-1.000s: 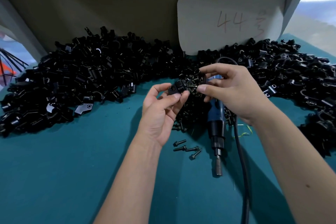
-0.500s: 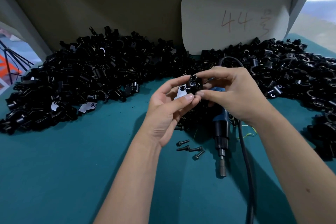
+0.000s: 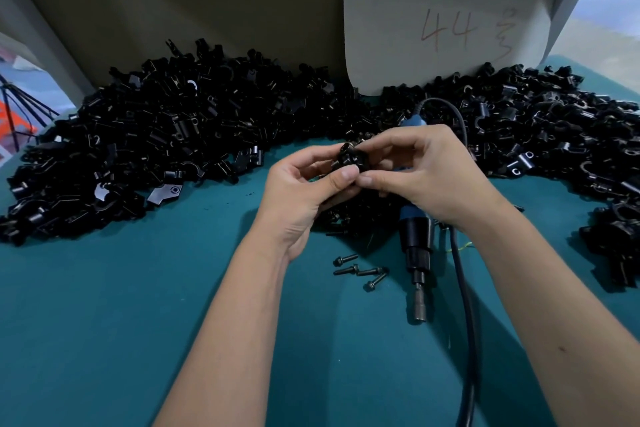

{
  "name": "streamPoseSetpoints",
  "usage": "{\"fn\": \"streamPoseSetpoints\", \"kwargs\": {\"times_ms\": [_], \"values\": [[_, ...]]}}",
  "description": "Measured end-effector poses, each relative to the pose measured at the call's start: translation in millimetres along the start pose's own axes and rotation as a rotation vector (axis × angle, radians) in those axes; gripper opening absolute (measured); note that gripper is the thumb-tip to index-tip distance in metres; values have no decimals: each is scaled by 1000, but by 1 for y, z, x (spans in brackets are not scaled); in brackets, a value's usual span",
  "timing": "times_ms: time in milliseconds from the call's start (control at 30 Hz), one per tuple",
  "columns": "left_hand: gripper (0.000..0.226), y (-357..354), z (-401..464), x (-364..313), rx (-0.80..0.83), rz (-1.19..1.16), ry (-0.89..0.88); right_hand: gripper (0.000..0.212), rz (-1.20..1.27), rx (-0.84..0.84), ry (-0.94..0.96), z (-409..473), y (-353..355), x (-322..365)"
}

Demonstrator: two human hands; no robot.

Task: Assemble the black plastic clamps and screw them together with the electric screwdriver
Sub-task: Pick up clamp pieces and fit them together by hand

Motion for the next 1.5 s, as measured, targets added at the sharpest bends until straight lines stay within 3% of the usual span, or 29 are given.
{"fn": "streamPoseSetpoints", "kwargs": {"times_ms": [133, 400, 600, 700, 767, 900, 967, 1167, 1300, 1400, 1500], "values": [[21, -1, 0, -1, 33, -78, 45, 34, -49, -49, 18, -1, 1, 6], [22, 2, -2, -2, -6, -16, 35, 39, -38, -51, -36, -5, -1, 3], [20, 3, -1, -1, -24, 15, 46, 51, -217, -55, -48, -6, -2, 8], [25, 6, 1, -4, -113, -35, 59, 61, -391, -102, -69, -6, -7, 19], [27, 13, 5, -5, -222, -102, 47, 51, -505, 38, -88, -3, -12, 29], [15, 29, 9, -7, -352, -187, 6, 35, -644, 635, -213, -6, -44, 45], [15, 34, 9, -7, -375, -219, 21, 32, -701, 724, -211, -10, -60, 48], [20, 38, 10, -4, -384, -239, 47, 8, -827, 713, -261, -12, -70, 51], [16, 34, 10, -3, -382, -240, 65, 13, -888, 692, -280, -15, -74, 52], [11, 31, 8, -5, -365, -219, 78, 5, -706, 576, -257, -10, -63, 47], [7, 28, 7, -6, -314, -219, 85, 11, -389, 349, -243, -6, -43, 42]]}}
Point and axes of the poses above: each hand's wrist, its own z-axis towards the middle knuckle, its own y-axis out of the back of the hand, x = y × z, the point moved 2 cm from there along z, towards the middle knuckle, and after that the axes turned 6 degrees about y, right-handed, at the moved point
